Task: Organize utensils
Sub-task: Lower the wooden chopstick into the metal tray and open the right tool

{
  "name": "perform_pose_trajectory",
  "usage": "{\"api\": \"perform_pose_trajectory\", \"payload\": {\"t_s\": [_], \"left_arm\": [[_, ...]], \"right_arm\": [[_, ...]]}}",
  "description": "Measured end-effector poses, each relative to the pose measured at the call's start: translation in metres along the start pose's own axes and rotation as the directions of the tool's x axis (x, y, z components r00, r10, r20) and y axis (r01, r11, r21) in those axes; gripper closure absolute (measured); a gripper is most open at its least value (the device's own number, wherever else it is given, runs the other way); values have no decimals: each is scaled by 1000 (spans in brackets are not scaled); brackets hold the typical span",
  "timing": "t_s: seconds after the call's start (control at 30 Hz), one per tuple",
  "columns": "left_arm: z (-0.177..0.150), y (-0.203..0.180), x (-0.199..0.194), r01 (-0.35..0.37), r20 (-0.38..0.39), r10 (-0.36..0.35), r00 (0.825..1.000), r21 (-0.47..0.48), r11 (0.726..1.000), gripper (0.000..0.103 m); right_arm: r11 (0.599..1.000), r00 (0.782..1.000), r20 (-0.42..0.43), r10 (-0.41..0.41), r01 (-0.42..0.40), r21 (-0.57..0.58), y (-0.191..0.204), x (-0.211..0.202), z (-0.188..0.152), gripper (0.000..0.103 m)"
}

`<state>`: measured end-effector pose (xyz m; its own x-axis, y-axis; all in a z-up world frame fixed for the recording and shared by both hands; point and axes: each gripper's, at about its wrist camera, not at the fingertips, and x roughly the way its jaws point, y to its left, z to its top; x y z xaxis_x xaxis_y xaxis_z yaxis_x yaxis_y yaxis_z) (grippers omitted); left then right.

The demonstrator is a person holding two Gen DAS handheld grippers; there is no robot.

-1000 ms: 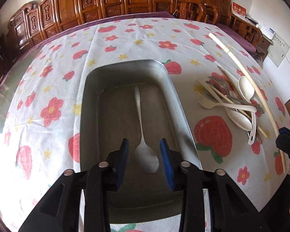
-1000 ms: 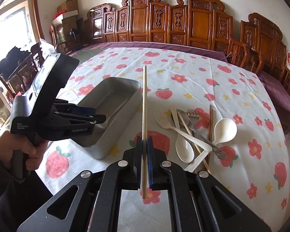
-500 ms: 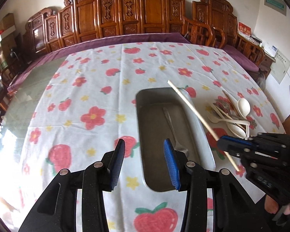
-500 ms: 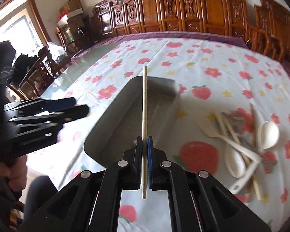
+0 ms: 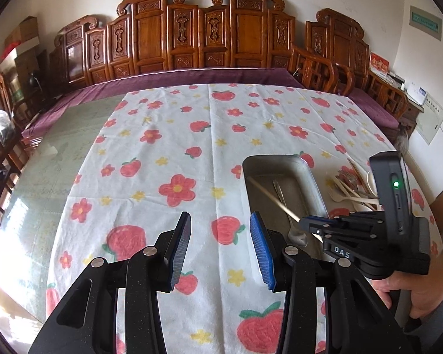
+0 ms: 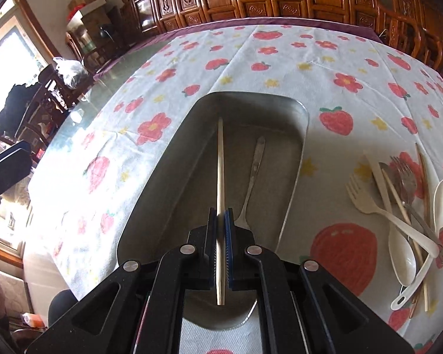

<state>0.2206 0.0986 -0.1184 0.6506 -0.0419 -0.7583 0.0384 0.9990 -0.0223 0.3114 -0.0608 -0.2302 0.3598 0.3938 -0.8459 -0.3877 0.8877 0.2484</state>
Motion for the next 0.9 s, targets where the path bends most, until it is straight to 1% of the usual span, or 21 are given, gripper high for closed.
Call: {"api": "perform_pose_trajectory", "payload": {"t_s": [0.07,0.17,0.3,0.5,0.53,0.57,0.6,0.9], "left_arm": [[0,0,-1,3,1,-3,1000,0,1000,64],[0,-2,-5,6,9,-6,1000,5,1000,63],[2,-11,-12,14,25,-14,1000,11,1000,64],[4,-29,-24,19,49,-21,999,30,999,62],[4,-33,-25,21,52,-23,998,34,999,60],[4,-36,-26,22,55,-24,998,36,999,54],[4,-39,-27,22,60,-24,998,41,999,54],[1,-70,-32,51,65,-55,996,65,997,52]], "right_arm": [[1000,1000,-3,0,0,-6,1,4,0,96],[1000,1000,1,23,-22,-18,1,4,-2,95],[998,998,29,52,-52,-25,-3,-6,-4,95],[997,992,110,58,-52,-60,-13,-47,-11,95],[997,991,122,56,-49,-63,-16,-56,-13,95],[997,990,133,54,-46,-65,-19,-63,-15,95],[997,988,142,54,-45,-68,-22,-69,-17,95],[996,976,219,18,1,-85,-58,-139,-47,95]]}}
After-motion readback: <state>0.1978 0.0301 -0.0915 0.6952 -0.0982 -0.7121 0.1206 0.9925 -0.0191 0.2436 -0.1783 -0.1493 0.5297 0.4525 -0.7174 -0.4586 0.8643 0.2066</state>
